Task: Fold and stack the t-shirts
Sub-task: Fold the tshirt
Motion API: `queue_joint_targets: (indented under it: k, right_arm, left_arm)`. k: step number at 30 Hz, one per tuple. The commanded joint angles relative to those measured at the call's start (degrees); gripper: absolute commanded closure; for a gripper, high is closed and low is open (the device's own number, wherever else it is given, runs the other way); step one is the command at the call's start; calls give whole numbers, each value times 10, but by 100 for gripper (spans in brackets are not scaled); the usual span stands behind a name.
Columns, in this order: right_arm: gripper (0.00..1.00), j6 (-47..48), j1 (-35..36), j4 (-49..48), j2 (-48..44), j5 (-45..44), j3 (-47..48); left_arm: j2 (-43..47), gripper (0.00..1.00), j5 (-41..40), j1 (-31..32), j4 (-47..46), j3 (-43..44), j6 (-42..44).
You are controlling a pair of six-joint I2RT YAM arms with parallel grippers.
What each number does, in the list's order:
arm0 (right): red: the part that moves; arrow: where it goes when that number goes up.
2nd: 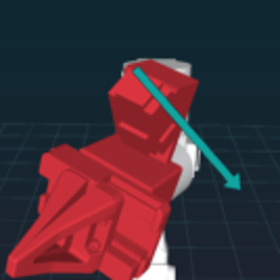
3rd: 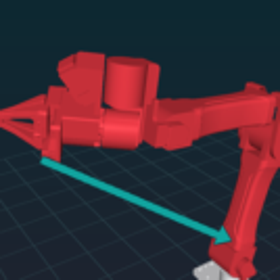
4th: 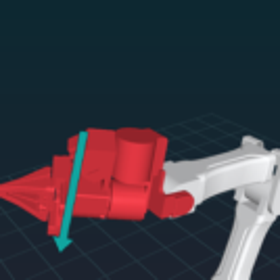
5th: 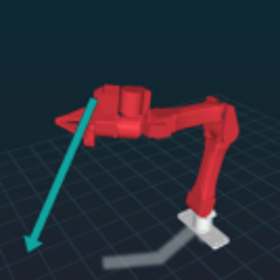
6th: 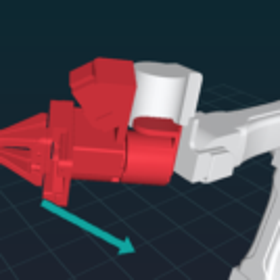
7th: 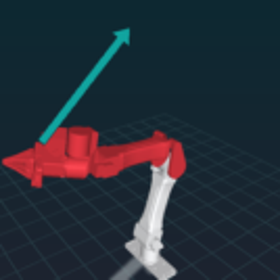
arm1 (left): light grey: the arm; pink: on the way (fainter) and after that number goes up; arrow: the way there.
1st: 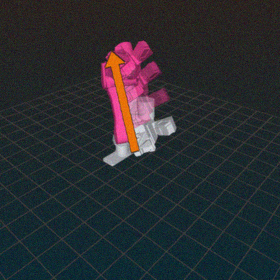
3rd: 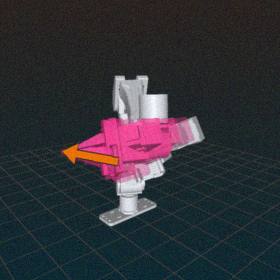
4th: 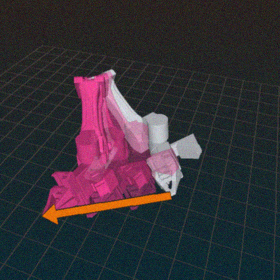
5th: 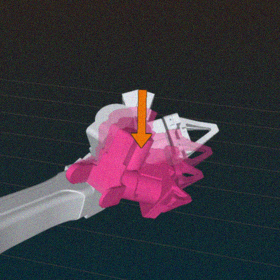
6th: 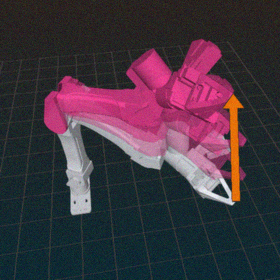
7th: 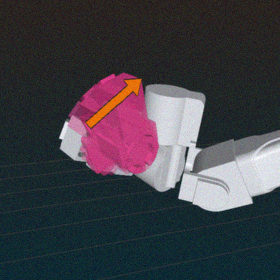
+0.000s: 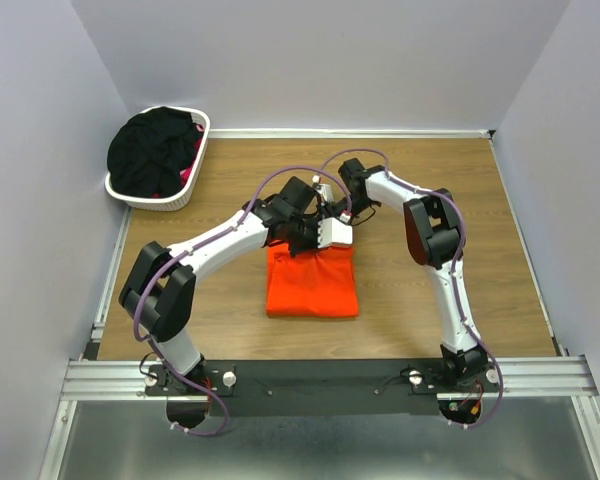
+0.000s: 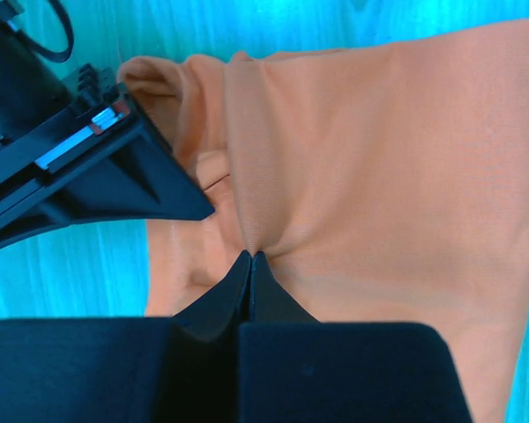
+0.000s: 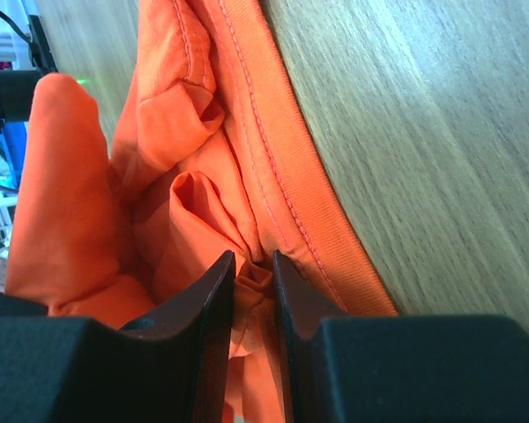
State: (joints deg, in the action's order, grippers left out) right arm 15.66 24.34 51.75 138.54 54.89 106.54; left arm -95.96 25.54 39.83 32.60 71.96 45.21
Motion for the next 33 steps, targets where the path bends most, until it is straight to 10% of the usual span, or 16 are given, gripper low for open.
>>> queue_joint_targets:
  k: [1, 33]
  right_arm:
    - [69, 31, 8, -6, 13, -47, -19]
    - [68, 40, 7, -5, 5, -119, -1]
  left_arm:
    - [-6, 100, -44, 2, -23, 18, 8]
    - [-70, 95, -104, -35, -112, 29, 53]
